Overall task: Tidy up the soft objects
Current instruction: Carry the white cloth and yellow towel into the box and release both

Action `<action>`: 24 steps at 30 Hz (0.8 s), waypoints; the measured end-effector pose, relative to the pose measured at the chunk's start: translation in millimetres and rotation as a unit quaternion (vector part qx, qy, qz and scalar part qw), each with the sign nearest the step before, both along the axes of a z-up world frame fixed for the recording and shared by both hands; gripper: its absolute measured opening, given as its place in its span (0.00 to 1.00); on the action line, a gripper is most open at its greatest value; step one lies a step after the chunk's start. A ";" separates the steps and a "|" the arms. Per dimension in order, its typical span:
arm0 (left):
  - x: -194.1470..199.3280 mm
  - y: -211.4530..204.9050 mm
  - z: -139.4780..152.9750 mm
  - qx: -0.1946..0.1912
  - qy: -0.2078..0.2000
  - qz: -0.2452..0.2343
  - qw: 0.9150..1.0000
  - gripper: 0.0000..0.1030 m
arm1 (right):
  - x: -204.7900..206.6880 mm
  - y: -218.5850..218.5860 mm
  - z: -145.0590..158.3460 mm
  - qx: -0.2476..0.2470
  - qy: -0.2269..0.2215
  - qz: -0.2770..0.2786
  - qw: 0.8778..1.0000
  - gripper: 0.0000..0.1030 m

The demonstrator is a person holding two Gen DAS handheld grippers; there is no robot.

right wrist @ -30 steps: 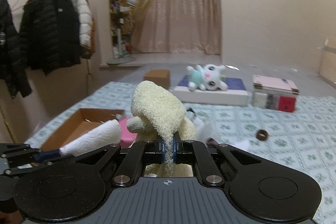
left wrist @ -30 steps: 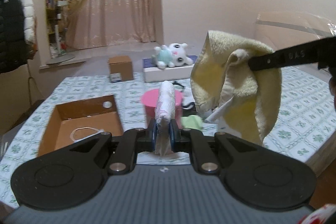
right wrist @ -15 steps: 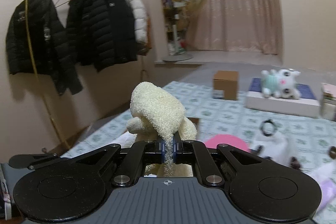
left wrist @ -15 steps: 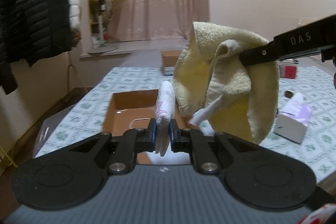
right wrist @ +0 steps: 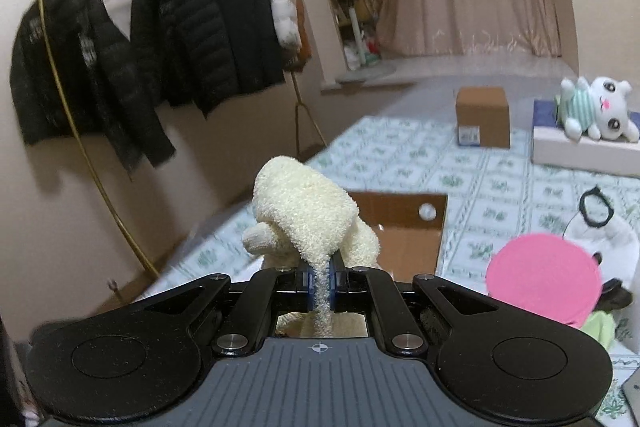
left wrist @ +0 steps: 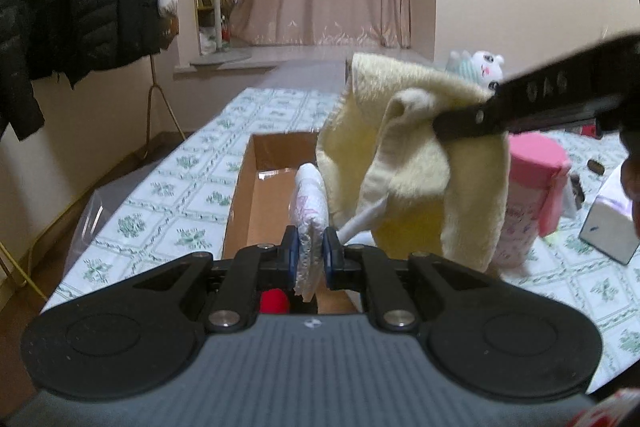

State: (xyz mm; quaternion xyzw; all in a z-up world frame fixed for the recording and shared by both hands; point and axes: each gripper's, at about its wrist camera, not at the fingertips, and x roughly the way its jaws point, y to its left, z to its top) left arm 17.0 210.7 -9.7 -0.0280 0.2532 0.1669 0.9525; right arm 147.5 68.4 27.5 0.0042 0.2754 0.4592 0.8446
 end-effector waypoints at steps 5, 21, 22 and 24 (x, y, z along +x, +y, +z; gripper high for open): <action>13.0 12.9 -22.8 -0.010 0.026 -0.003 1.000 0.11 | 1.6 16.8 -40.6 -0.060 -0.001 0.012 0.998 0.06; 14.1 29.1 -36.1 -0.042 0.038 -0.001 0.998 0.33 | 5.0 30.3 -87.2 -0.120 0.012 0.033 0.992 0.12; 11.1 29.2 -34.5 -0.043 0.036 0.000 0.998 0.36 | 4.2 28.6 -85.3 -0.118 0.013 0.031 0.992 0.15; 6.1 28.0 -30.7 -0.043 0.033 0.004 0.999 0.39 | 0.5 23.6 -81.8 -0.113 0.009 0.027 0.993 0.43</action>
